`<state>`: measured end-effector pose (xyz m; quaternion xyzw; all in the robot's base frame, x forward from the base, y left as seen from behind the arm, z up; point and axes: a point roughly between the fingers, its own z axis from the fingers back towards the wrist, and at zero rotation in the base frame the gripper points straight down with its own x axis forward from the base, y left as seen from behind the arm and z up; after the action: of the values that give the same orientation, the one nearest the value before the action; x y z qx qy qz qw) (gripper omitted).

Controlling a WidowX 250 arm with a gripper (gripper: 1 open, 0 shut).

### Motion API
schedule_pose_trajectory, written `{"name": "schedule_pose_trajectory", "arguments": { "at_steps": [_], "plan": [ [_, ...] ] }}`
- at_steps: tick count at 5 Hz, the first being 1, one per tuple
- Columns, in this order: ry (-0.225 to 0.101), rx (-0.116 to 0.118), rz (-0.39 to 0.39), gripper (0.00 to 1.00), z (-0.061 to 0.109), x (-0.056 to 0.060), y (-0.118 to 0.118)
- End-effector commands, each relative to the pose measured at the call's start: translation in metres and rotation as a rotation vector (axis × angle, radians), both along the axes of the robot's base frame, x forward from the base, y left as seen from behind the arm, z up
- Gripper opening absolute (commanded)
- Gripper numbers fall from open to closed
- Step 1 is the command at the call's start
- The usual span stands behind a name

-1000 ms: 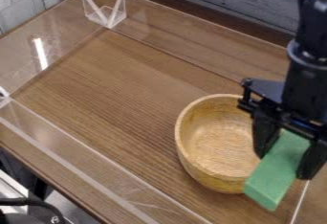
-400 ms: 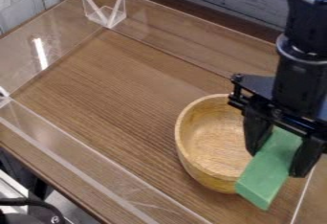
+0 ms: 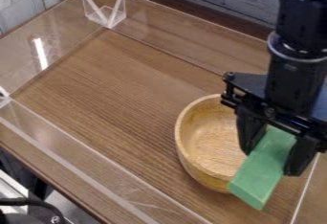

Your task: Put the green block in the brown bowl

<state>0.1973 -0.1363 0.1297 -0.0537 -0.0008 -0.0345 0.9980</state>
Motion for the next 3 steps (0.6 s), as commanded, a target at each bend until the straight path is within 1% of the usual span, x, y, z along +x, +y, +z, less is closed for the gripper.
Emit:
{"name": "schedule_pose_trajectory", "arguments": {
  "at_steps": [1, 3],
  "plan": [
    [-0.056, -0.029, 0.007, 0.0, 0.015, 0.0011, -0.0005],
    [-0.071, -0.035, 0.012, 0.0, 0.0173, -0.0019, -0.0004]
  ]
}}
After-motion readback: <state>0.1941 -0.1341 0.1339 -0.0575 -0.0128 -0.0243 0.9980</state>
